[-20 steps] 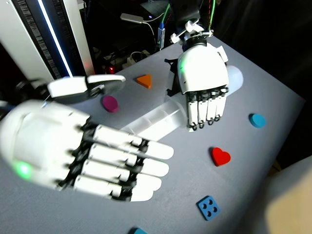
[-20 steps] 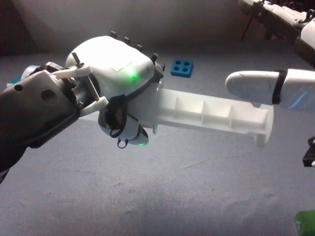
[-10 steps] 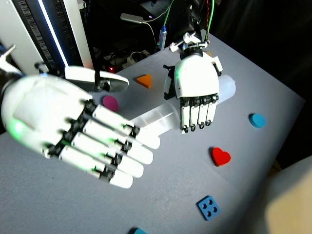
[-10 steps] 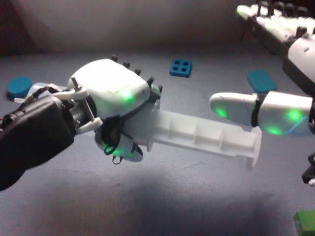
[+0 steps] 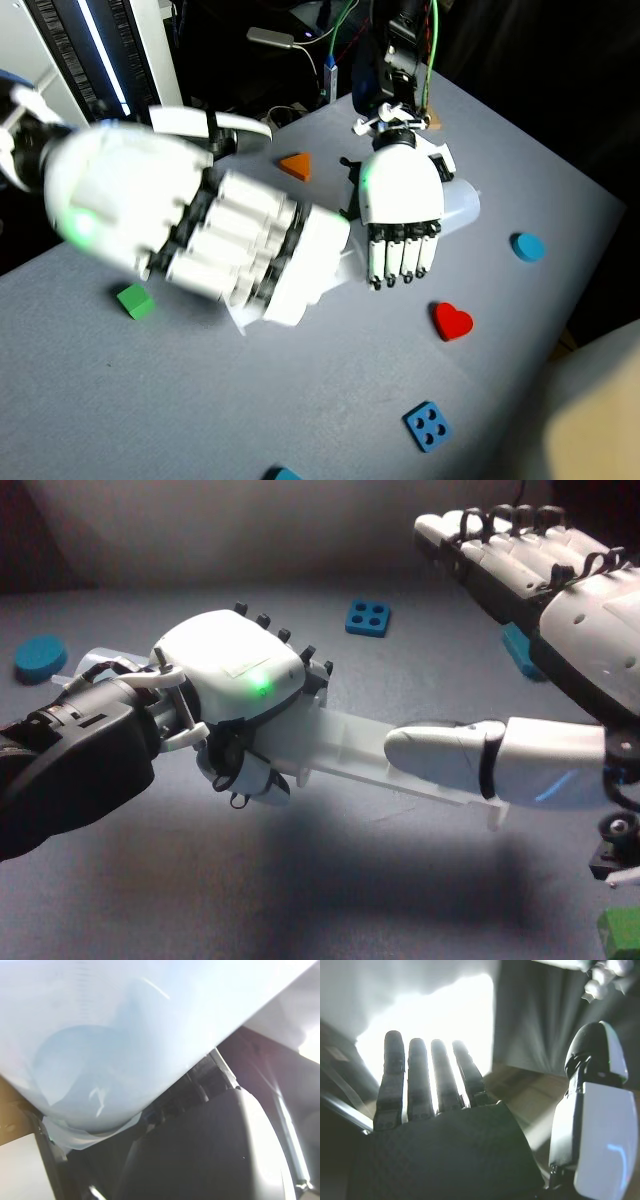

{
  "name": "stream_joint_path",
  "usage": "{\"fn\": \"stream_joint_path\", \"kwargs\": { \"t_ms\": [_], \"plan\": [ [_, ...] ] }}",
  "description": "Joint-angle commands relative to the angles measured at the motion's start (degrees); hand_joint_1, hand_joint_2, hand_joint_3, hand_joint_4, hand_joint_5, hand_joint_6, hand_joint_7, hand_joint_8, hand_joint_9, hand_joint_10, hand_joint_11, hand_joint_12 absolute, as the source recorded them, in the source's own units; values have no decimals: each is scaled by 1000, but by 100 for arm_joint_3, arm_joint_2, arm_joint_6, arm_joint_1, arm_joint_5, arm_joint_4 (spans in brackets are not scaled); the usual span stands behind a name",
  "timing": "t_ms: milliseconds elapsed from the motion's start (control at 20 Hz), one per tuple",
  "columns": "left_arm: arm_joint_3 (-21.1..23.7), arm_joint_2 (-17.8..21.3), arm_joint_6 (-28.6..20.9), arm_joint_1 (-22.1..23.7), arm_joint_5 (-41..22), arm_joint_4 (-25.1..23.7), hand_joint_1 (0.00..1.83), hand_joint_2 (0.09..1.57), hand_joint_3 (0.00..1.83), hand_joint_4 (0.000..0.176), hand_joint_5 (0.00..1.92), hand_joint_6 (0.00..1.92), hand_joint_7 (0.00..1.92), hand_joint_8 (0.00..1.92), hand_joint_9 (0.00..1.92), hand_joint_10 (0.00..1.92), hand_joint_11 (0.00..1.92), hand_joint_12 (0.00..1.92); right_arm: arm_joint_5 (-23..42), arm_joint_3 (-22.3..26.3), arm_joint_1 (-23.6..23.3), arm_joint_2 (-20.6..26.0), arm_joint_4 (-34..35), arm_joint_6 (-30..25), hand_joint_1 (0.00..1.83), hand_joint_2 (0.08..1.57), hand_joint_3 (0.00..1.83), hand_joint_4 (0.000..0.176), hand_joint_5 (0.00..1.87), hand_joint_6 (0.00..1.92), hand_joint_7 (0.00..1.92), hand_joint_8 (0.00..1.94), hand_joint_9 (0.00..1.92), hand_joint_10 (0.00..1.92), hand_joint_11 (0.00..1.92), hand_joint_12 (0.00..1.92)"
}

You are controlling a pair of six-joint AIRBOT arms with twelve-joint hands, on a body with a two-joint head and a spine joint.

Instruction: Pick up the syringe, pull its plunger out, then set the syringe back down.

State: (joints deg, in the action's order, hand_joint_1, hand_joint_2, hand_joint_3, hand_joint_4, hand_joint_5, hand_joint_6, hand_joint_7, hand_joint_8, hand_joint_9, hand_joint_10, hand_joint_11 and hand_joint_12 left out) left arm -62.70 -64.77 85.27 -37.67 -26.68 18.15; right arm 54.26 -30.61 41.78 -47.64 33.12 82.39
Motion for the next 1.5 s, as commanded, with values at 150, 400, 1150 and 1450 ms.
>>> {"fn": "stream_joint_path", "kwargs": {
  "t_ms": [150,400,1150,1450],
  "plan": [
    [-182,-37,-436,-90,-815,-483,1495,1102,0,0,922,791,984,975,890,1184,873,1502,474,112,75,9,-243,-23,227,905,2,0,18,1,58,0,78,1,0,492],
    [-326,-100,-671,-258,-1030,-488,1495,1113,2,0,879,835,976,1001,865,1228,843,1530,615,105,84,10,-245,5,248,907,1,0,15,0,43,0,62,1,0,497],
    [-644,-393,-1507,-335,-987,-1521,1490,1123,0,0,846,897,967,1018,857,1243,822,1542,700,7,99,6,-251,5,203,913,1,0,22,2,50,1,81,3,0,518],
    [-703,-572,-1526,-390,-992,-1449,1491,1126,0,0,846,895,965,1026,819,1274,840,1549,694,-1,98,7,-251,5,255,908,0,0,24,1,47,1,86,2,0,533]
  ]
}}
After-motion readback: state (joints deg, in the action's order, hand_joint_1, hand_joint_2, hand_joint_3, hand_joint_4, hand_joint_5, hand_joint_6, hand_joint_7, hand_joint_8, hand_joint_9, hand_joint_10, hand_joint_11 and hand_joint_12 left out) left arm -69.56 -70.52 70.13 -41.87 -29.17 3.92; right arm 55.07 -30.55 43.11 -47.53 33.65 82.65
